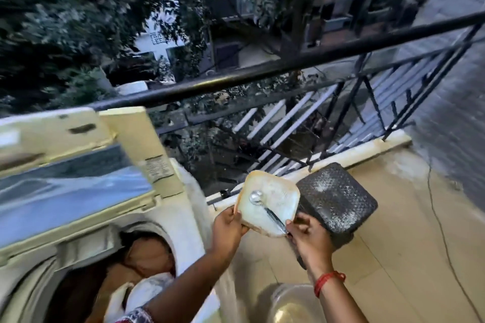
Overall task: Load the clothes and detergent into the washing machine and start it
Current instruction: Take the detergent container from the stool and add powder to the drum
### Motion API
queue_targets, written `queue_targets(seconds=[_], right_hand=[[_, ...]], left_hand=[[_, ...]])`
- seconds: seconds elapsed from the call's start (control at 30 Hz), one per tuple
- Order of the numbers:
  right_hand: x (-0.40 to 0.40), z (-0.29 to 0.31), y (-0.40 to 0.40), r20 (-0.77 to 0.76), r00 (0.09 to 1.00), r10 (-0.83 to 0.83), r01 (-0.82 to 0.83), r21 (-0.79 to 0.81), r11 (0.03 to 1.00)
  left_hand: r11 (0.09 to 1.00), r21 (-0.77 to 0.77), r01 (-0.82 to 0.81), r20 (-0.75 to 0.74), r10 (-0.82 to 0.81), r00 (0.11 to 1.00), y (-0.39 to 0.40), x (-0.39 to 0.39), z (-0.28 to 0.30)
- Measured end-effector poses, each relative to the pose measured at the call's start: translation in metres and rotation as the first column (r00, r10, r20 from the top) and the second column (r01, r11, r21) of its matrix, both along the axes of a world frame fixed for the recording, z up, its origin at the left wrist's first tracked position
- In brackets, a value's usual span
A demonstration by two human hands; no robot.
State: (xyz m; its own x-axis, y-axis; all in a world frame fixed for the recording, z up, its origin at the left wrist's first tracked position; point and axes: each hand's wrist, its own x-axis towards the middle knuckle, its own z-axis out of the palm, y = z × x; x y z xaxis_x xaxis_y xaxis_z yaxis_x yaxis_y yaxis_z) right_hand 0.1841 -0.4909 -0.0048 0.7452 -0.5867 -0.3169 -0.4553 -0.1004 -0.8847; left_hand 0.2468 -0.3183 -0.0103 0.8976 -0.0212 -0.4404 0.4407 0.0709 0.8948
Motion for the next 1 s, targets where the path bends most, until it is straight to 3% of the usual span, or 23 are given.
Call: queue_targets(seconds=[0.07, 0.13, 0.2, 0.33, 0.43, 0.5, 0.63, 0.8, 0.87, 1.0], right_hand=[[-0.004, 0.016, 0.029, 0.023, 0.997, 0.071, -0.07, -0.064, 0.995], [-0.01, 0.035, 0.066, 0.122, 0.979, 0.162, -0.125, -0.268, 0.955], [-0.014, 0.05, 0.102, 0.149, 0.923, 0.355, -0.218, -0.559, 0.8], [-0.018, 0.063, 0.185, -0.12, 0.74, 0.662, -0.544, -0.685, 0.484], [-0.021, 0.066, 0.238, -0.314, 0.614, 0.724, -0.669, -0.693, 0.267], [-0.023, 0.068, 0.271, -0.39, 0.545, 0.742, -0.717, -0.675, 0.172], [-0.021, 0.068, 0.311, -0.379, 0.477, 0.793, -0.716, -0.691, 0.101], [-0.011, 0.078, 0.333, -0.139, 0.465, 0.874, -0.68, -0.688, 0.253], [-0.011, 0.085, 0.341, -0.101, 0.475, 0.874, -0.644, -0.716, 0.268], [-0.008, 0.078, 0.362, -0.211, 0.441, 0.872, -0.678, -0.715, 0.17]], left_hand=[[0.999, 0.011, -0.032, 0.024, 0.032, 0.999, 0.035, -0.011, 0.012], [0.998, -0.011, -0.065, 0.049, 0.066, 0.997, 0.078, -0.024, 0.023], [0.997, -0.016, -0.078, 0.073, 0.079, 0.994, 0.118, -0.04, 0.033], [0.975, 0.026, -0.221, 0.058, 0.22, 0.974, 0.193, -0.075, 0.04], [0.956, 0.012, -0.293, 0.067, 0.291, 0.954, 0.235, -0.098, 0.048], [0.94, 0.006, -0.342, 0.061, 0.341, 0.938, 0.26, -0.111, 0.052], [0.916, 0.08, -0.394, 0.065, 0.389, 0.919, 0.306, -0.129, 0.045], [0.863, 0.237, -0.447, 0.142, 0.424, 0.894, 0.351, -0.143, 0.041], [0.836, 0.268, -0.478, 0.186, 0.442, 0.877, 0.361, -0.145, 0.051], [0.784, 0.325, -0.529, 0.2, 0.49, 0.848, 0.383, -0.143, 0.046]])
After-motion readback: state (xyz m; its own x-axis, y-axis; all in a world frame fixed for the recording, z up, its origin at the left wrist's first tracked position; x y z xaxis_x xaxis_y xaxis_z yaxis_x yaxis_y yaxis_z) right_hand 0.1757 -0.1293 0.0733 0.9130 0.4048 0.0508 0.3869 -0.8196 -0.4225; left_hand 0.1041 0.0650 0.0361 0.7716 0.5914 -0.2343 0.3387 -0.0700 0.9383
